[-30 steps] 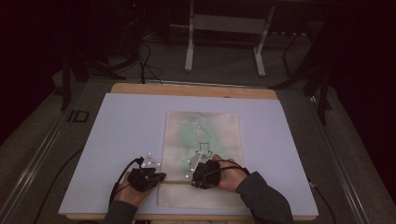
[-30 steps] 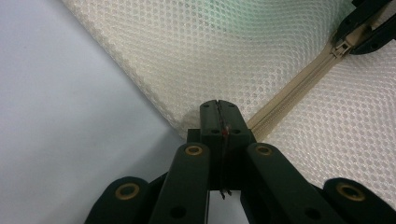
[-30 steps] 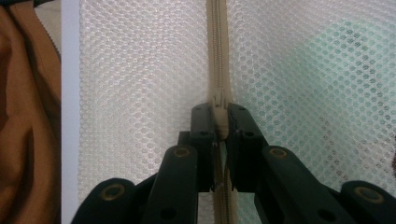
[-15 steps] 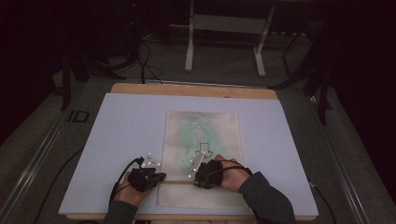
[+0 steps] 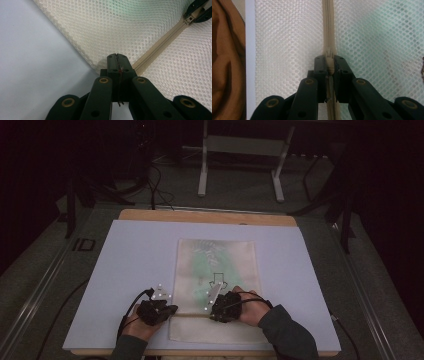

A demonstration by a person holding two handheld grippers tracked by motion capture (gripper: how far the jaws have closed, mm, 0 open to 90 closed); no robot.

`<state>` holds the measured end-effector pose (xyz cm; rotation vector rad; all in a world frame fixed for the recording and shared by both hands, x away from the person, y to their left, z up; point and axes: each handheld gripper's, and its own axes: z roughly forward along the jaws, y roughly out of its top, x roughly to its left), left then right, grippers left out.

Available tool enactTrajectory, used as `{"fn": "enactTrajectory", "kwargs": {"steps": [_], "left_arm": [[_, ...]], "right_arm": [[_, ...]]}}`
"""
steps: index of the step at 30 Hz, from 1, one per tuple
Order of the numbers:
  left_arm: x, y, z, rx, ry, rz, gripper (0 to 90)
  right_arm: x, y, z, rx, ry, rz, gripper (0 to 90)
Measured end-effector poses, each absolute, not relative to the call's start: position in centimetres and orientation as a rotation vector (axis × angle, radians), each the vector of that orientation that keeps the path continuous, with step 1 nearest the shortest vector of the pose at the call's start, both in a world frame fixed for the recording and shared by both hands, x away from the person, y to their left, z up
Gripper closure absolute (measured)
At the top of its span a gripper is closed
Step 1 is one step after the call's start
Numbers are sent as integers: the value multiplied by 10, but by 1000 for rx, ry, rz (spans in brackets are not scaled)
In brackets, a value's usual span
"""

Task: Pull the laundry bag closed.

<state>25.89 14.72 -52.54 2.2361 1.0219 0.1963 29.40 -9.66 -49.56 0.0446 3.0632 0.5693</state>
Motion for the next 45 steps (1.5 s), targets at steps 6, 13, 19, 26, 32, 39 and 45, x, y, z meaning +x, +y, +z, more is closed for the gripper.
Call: {"fn": "enactTrajectory", "kwargs": {"steps": [6,13,19,26,32,39,45], "left_arm": [[259,147,-525,2235,1024,196,894],[259,147,-525,2237,1021,197,894],[259,147,-525,2236,1021,198,894],[259,147,-525,2235,1023,200,894],[259,147,-525,2237,1021,199,894],[259,147,-525,2236,1023,200,894],[259,147,-525,2238,1021,200,894]], "right_arm": [[294,-99,-496,43,3064,581,823],[294,-100,-496,42,3066,575,823],[294,-105,-496,52,3066,577,823],[294,-107,-495,53,3063,582,823],[293,-110,-495,59,3063,578,823],[293,-114,-495,63,3065,578,823],[293,-117,-495,64,3062,576,823]]}}
